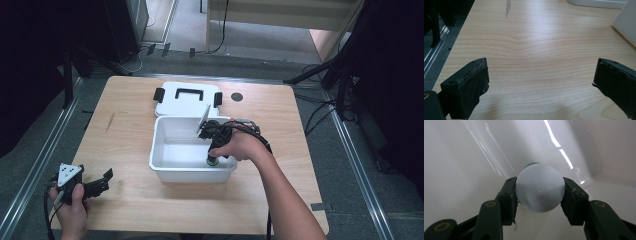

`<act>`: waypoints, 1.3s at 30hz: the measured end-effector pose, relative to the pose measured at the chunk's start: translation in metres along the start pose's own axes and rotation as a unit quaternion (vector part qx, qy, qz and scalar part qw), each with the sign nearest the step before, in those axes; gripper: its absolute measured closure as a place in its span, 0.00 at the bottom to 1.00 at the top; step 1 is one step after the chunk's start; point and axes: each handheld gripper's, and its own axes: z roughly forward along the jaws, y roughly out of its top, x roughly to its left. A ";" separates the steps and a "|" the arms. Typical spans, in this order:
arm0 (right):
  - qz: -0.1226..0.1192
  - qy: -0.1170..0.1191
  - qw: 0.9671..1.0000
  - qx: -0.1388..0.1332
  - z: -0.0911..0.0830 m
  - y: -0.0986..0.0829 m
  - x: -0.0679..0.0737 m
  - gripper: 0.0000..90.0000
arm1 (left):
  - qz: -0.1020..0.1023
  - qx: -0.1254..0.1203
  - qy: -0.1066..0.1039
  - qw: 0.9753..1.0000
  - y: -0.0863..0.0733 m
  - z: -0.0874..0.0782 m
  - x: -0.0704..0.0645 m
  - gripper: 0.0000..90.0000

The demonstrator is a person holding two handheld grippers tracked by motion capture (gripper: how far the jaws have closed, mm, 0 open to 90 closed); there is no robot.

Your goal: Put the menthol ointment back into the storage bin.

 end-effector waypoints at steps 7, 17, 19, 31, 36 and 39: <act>-0.006 0.006 1.000 0.011 0.009 0.006 0.005 0.57 | -0.001 0.000 0.000 1.000 0.000 0.000 0.000 0.01; -0.021 -0.006 0.999 0.039 0.023 0.005 0.005 0.57 | -0.001 0.000 -0.001 1.000 0.000 0.000 0.000 0.01; -0.027 -0.010 0.999 0.044 0.024 0.005 0.006 0.57 | -0.001 0.000 0.000 1.000 0.000 0.000 0.000 0.01; -0.022 -0.011 0.999 0.027 0.014 0.003 0.007 0.55 | 0.000 0.000 0.000 1.000 0.000 0.000 0.001 0.01; -0.020 -0.015 1.000 0.013 0.001 0.002 0.008 0.53 | -0.001 0.000 0.000 1.000 0.000 0.000 0.000 0.01; -0.015 -0.012 1.000 0.003 -0.009 -0.001 0.008 0.53 | -0.002 0.000 0.000 1.000 0.000 0.000 0.000 0.01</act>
